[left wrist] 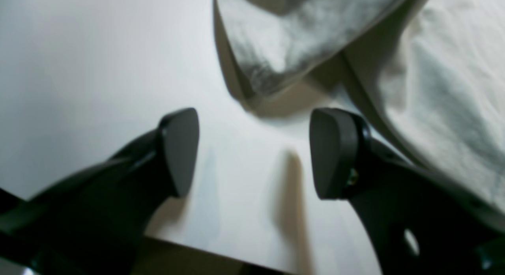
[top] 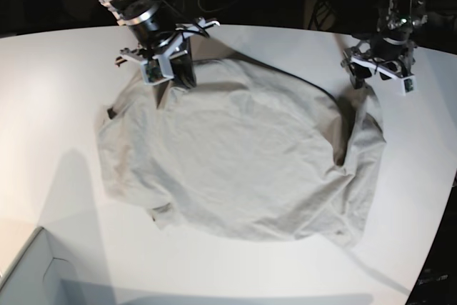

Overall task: Layout the t-shirt on the table in an organized manner, then fold the t-shirt properly
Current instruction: 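Grasp the shirt's edge with the left gripper and pull it outward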

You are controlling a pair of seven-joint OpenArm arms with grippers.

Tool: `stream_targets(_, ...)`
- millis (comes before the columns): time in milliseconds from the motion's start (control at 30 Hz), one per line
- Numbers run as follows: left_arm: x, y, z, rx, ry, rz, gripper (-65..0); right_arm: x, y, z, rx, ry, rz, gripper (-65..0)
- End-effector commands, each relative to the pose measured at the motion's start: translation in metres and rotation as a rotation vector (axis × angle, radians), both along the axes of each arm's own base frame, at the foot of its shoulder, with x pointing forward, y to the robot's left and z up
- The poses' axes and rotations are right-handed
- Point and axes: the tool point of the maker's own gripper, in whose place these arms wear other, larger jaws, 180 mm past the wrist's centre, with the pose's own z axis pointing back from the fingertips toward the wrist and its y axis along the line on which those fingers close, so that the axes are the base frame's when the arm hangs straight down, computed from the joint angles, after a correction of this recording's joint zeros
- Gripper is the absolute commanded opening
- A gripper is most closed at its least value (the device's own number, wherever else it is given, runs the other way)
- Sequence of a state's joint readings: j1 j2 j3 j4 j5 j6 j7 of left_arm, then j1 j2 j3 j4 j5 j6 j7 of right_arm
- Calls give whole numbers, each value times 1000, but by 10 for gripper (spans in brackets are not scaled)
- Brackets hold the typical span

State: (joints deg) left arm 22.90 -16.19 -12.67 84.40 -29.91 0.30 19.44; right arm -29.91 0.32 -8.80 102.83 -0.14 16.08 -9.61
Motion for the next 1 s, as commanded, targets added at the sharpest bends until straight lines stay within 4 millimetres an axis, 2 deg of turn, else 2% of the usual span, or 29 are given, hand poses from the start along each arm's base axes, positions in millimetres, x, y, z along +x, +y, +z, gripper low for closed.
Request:
stream_targets(0, 13, 5, 11, 10, -48, 0, -224, 4, 2, 11, 22, -42, -1, -650)
stream_targets(167, 23, 8, 9, 4, -55, 15, -226, 3, 2, 10, 22, -37, -1, -650)
stream_targets(233, 29, 10, 9, 3, -59, 21, -254, 2, 2, 9, 22, -34, -1, -650)
stream_targets(367, 37, 8, 3, -15, -58, 41, -415, 0, 2, 9, 22, -31, -2, -650)
stream_targets(500, 39, 7, 4, -21, -64, 47, -630, -8, 3, 4, 24, -8, -1, -650)
stream_targets(533, 39, 7, 4, -17, -63, 45, -650, -9, 3, 4, 24, -5, -1, -650)
stream_targets(700, 38, 9, 6, -12, -67, 43, -650, -19, 4, 0, 26, 18, 2, -650)
stream_targets(800, 39, 27, 16, 15, -85, 66, -650, -30, 18, -1, 39, 33, 51, -649)
stream_targets(867, 31, 41, 18, 32, -83, 97, -650, -39, 31, -2, 51, 44, 101, -599)
stream_targets(967, 32, 62, 38, 67, -131, 140, -650, -56, 48, -2, 55, 56, 195, -502)
